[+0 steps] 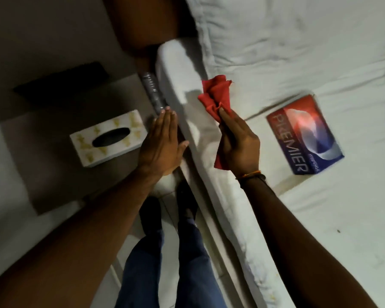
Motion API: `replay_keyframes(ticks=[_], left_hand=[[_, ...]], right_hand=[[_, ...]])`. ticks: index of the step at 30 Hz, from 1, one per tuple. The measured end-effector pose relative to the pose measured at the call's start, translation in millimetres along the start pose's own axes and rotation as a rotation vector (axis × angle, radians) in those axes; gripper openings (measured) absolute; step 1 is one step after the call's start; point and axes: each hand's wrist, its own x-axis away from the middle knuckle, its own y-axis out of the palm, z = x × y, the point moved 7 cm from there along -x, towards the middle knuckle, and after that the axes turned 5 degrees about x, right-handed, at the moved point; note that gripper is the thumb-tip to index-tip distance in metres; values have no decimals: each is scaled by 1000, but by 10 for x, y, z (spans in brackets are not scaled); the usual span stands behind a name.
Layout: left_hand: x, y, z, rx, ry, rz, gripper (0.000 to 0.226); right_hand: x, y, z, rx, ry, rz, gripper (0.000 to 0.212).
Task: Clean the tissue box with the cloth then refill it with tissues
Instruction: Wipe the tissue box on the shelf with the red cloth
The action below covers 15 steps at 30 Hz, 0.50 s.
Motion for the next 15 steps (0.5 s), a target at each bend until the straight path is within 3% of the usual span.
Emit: replay_keyframes(ticks=[4, 8, 15], left_hand=[[317, -59, -717, -87, -67, 18, 86], [663, 37, -1566, -16, -257, 39, 91], [1162, 463, -2790, 99, -453, -31, 125]], right_hand=[[-64, 815, -606, -43, -115, -185, 40], [-39, 1684, -925, -50, -172, -375, 41], [-59, 2949, -889, 18, -192, -502, 48]])
